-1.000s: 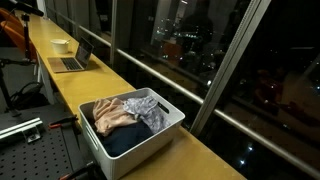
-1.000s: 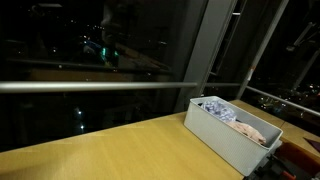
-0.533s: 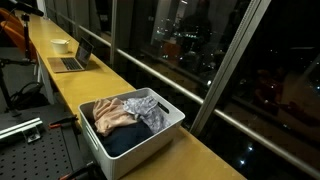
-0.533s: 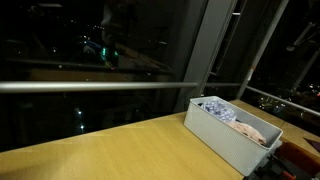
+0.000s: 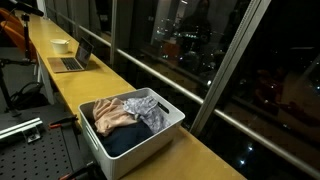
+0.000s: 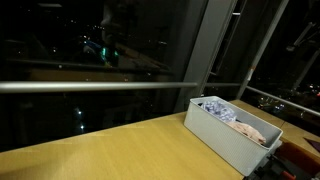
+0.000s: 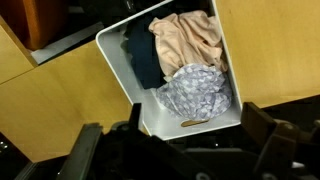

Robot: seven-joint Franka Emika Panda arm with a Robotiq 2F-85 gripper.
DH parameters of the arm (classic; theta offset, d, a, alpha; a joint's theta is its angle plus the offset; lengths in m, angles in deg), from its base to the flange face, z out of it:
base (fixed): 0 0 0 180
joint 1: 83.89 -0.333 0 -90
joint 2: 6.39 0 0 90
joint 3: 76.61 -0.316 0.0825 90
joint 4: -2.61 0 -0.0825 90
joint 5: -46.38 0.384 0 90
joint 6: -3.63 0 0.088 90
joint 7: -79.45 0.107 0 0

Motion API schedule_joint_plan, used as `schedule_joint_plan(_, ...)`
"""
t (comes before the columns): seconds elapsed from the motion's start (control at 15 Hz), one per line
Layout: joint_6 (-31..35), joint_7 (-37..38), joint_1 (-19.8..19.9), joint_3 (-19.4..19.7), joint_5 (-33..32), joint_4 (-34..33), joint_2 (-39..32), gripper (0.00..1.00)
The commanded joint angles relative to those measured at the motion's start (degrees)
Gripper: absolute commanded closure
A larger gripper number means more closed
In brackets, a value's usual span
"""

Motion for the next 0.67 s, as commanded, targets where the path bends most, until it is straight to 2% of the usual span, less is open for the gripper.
schedule_joint_plan(0.0, -0.16, 0.38, -1.04, 0.85, -0.47, -0.12, -0.13, 0.00)
schedule_joint_plan(0.33, 2.32, -1.77, -1.24, 1.04, -2.05, -1.87, -2.39, 0.00)
schedule_joint_plan(0.6, 11.01, -3.56, -1.06, 1.68, -3.89, -1.96, -6.36, 0.00)
